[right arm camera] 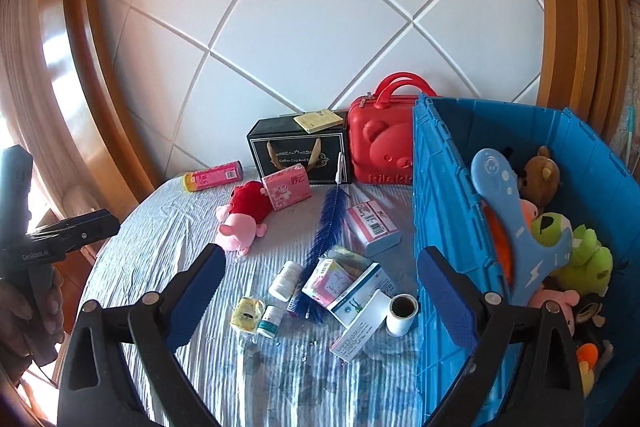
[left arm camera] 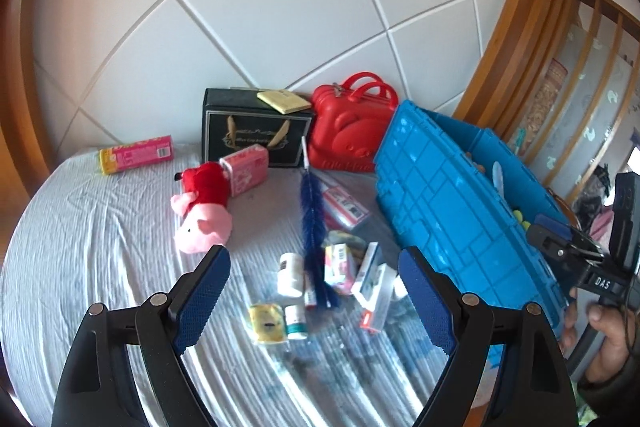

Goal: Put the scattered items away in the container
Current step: 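Move both grippers back from the crate toward the bed items, then grasp the red-and-pink pig plush with the left gripper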

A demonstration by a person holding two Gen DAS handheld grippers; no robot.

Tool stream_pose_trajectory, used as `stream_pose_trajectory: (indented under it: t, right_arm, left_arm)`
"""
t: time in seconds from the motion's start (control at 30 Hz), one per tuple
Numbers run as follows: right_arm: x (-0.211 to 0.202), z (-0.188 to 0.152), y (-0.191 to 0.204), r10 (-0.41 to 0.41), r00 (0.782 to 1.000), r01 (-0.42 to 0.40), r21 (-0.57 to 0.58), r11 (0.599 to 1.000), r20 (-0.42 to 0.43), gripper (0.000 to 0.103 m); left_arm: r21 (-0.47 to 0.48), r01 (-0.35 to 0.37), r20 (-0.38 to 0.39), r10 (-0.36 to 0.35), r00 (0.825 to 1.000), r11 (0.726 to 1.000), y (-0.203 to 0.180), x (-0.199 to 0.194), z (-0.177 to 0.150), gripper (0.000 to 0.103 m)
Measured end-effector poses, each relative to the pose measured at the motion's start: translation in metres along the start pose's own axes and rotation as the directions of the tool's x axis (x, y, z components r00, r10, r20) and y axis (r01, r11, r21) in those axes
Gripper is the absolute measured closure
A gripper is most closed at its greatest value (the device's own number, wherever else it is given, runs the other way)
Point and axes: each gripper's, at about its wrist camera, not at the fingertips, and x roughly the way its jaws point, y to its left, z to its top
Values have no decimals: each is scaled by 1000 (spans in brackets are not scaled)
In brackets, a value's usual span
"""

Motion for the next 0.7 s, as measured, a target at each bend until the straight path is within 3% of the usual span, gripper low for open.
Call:
stream_pose_trajectory:
  t: [0.27,0.7]
  right_arm:
    - [56,-31,26,-20,993,19,-2,1000,-114,2]
    - [145,-106,48,-20,955,26,14,1000,-297,2]
  left_arm:
    - [-41,-19,-69,17,998,999,56,47,-14,16]
    - [-80,-71,-168,56,984,994,138,181,-16,16]
